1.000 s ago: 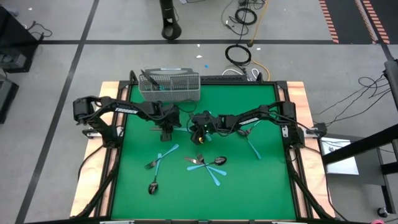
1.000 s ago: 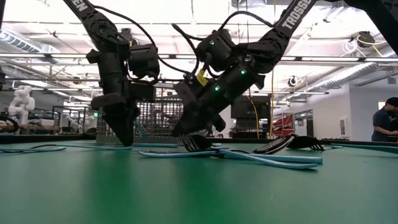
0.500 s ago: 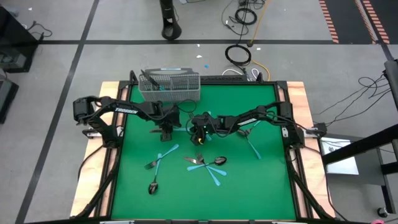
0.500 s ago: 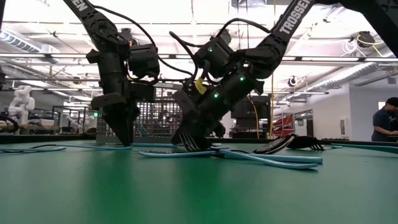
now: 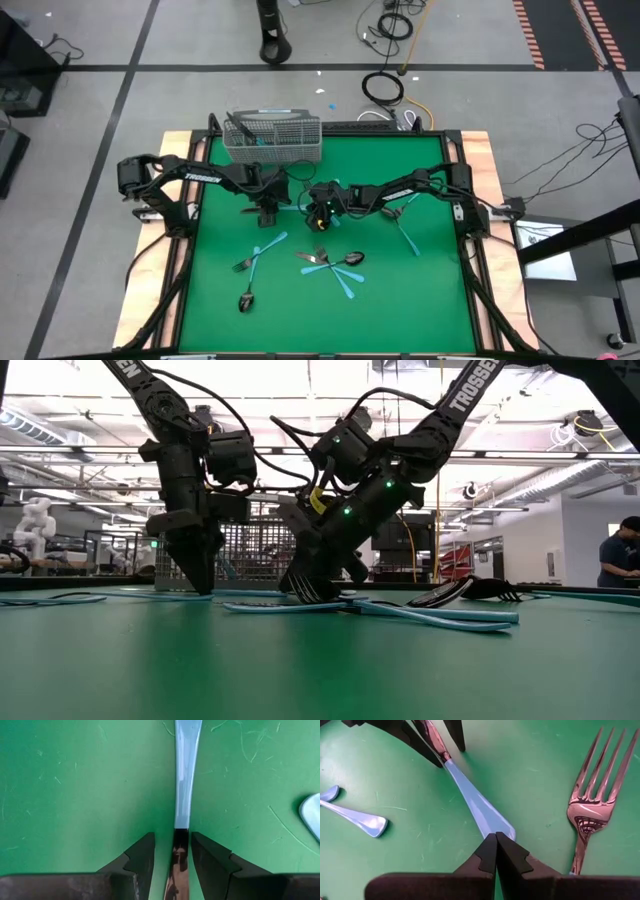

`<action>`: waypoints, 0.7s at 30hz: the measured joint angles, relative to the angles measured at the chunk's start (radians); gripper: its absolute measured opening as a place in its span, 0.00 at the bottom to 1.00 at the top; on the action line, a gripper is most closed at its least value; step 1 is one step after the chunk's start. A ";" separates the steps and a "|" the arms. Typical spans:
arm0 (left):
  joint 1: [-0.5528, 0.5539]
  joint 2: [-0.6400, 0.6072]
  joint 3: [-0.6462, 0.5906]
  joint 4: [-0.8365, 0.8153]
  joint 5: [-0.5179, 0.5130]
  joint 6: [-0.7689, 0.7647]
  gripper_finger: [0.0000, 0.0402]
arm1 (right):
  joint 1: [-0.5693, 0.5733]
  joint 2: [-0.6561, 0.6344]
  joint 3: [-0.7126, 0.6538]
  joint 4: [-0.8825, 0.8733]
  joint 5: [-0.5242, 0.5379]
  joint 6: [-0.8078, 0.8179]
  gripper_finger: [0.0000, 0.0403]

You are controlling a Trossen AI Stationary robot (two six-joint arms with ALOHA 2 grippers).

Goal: Sort silverware
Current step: Put the table knife into the silverware rack

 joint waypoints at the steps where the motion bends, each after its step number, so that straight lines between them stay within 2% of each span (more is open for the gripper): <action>1: 0.000 0.000 0.000 -0.002 0.000 0.000 0.33 | 0.000 0.000 0.000 -0.001 0.000 0.000 0.00; 10: 0.000 0.000 0.000 -0.039 0.001 -0.003 0.31 | 0.000 0.002 -0.002 0.007 0.001 -0.002 0.00; 18: 0.000 0.000 0.000 -0.048 -0.001 -0.002 0.12 | 0.000 0.003 -0.002 0.024 0.003 -0.004 0.00; 21: 0.000 0.000 0.000 -0.048 0.000 -0.001 0.07 | 0.000 0.003 -0.002 0.025 0.006 -0.004 0.00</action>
